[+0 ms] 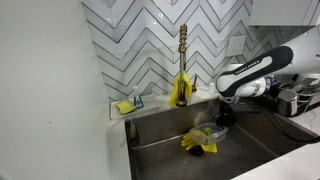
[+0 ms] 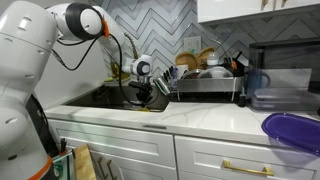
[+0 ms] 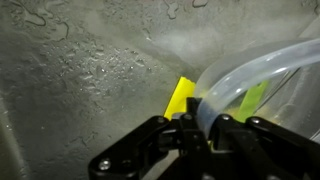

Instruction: Put the yellow spoon and silver spoon in the bowl, then put the bowl in the sink

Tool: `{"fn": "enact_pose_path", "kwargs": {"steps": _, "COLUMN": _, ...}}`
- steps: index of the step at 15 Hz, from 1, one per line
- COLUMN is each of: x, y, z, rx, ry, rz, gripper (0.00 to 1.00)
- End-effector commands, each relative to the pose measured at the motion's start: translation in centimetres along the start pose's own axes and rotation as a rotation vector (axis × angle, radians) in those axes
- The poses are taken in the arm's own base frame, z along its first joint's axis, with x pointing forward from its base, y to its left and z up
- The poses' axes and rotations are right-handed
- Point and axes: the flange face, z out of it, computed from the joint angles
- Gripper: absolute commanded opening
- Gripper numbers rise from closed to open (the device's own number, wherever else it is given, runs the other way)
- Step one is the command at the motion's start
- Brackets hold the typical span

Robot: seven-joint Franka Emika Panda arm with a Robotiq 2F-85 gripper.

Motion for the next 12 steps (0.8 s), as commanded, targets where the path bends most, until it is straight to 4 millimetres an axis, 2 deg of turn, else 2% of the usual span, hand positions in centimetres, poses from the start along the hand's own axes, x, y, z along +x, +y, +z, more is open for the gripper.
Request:
{"fn": "enact_pose_path", "kwargs": {"steps": 1, "x": 2.1, "y": -0.8, "z": 0.9, "rx": -0.026, "ry": 0.023, "rz": -0.009, "gripper": 0.02}}
{"fn": "enact_pose_path", "kwargs": {"steps": 6, "x": 3.5, "y": -2.5, "z": 1.9, "rx": -0.003, "ry": -0.024, "rz": -0.035, "gripper": 0.02}}
{"fn": "enact_pose_path", "kwargs": {"steps": 12, "x": 4.0, "y": -2.1, "z": 3.2, "rx": -0.009, "ry": -0.109, "rz": -0.014, "gripper": 0.02}}
